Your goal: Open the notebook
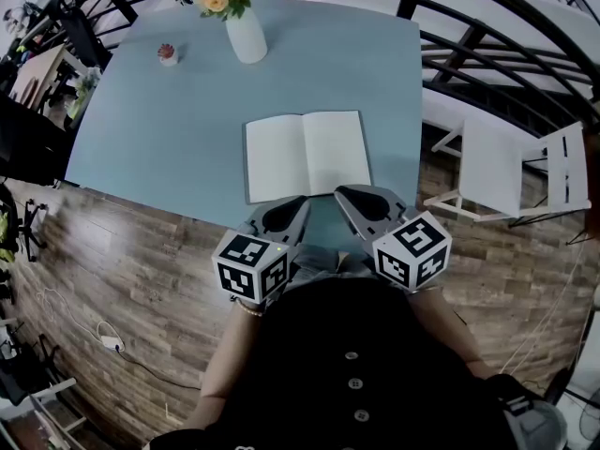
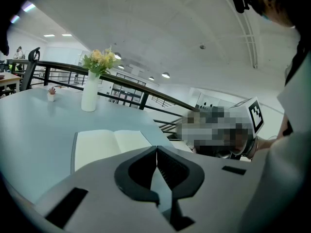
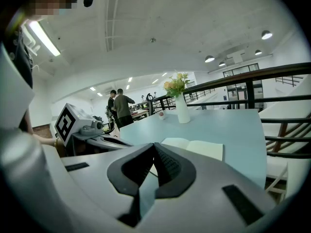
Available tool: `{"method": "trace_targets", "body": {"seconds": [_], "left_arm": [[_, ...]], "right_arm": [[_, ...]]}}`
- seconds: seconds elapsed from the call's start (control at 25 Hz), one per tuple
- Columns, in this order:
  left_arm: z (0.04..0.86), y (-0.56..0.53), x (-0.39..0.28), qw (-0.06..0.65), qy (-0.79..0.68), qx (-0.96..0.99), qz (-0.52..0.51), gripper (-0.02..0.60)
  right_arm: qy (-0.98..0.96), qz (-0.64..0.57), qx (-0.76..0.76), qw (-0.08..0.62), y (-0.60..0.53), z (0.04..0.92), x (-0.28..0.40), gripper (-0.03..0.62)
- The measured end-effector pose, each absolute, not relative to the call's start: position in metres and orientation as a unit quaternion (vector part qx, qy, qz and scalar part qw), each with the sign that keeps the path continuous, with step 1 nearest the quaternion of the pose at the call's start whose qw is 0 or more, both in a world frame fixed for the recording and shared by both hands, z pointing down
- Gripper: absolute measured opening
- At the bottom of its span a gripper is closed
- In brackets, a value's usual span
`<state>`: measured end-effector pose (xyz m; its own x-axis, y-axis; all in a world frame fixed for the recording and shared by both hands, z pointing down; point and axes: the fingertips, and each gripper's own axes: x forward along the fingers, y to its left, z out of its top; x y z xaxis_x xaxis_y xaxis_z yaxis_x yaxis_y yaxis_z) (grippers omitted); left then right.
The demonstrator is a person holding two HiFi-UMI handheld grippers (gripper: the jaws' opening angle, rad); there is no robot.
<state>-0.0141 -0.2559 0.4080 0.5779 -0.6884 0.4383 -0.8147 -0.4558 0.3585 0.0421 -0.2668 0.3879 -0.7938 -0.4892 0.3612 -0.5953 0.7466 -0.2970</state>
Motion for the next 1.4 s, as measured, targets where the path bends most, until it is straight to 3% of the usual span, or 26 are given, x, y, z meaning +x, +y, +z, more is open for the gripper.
{"method": "trace_targets", "body": {"seconds": [1.4], "left_arm": [[0.412, -0.248, -0.021, 0.285, -0.450, 0.839, 0.110, 0.020]], "right_arm": [[-0.927, 0.216, 0.274, 0.140, -0.257, 0.393, 0.032, 0.002]]}}
